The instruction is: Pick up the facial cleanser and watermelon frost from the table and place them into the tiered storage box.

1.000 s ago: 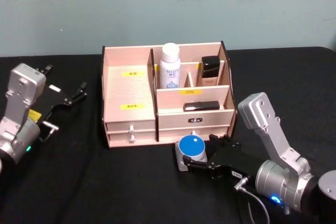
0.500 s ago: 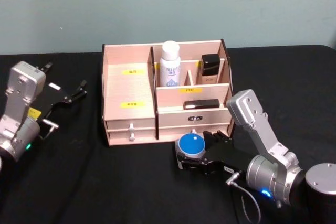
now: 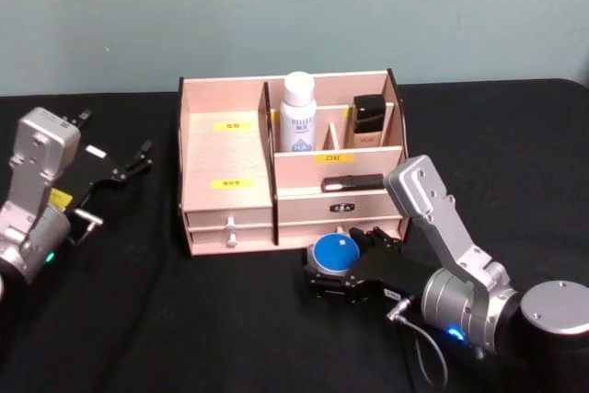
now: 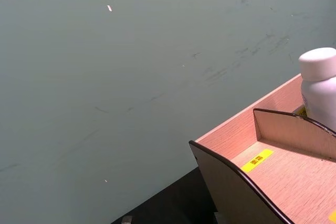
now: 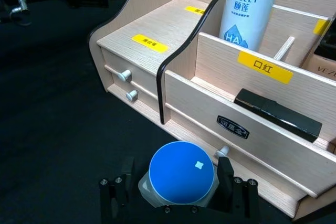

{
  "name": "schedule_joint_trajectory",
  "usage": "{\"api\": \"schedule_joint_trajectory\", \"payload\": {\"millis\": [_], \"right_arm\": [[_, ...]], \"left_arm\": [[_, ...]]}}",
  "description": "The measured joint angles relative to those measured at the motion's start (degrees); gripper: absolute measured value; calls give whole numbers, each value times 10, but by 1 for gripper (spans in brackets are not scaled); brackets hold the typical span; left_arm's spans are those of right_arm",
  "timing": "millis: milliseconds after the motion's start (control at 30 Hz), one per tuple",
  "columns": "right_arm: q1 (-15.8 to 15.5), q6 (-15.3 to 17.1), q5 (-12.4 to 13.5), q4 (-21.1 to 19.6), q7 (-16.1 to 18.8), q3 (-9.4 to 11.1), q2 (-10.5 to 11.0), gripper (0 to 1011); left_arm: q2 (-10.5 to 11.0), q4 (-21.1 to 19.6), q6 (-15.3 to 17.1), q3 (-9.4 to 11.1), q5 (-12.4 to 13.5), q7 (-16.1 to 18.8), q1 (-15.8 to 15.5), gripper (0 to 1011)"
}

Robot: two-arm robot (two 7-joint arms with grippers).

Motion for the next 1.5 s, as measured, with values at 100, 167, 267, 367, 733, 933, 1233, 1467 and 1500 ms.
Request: {"api": "schedule_joint_trajectory", "payload": {"millis": [100,167,267,367,733,933,1233,1467,1500], "right_arm": [[3,1,-7,4,0,-2,-2,1003],[4,1,-11,6,0,-3,-3,1003],[4,2,-17,7,1,-3,-5,1003],[4,3,-22,9,2,-3,-7,1002],[5,3,-26,9,3,-3,-8,966],[5,3,-25,9,3,-3,-8,817],[5,3,-24,9,2,-3,-7,729],[5,3,-24,9,2,-3,-7,729],[4,2,-24,9,2,-3,-7,729]], "left_arm": [[0,0,0,0,0,0,0,1010],[0,0,0,0,0,0,0,1009],[0,0,0,0,0,0,0,1010],[0,0,0,0,0,0,0,1010],[0,0,0,0,0,0,0,1010],[0,0,0,0,0,0,0,1010],[0,0,0,0,0,0,0,1009],[0,0,0,0,0,0,0,1010],[0,0,0,0,0,0,0,1010]]}}
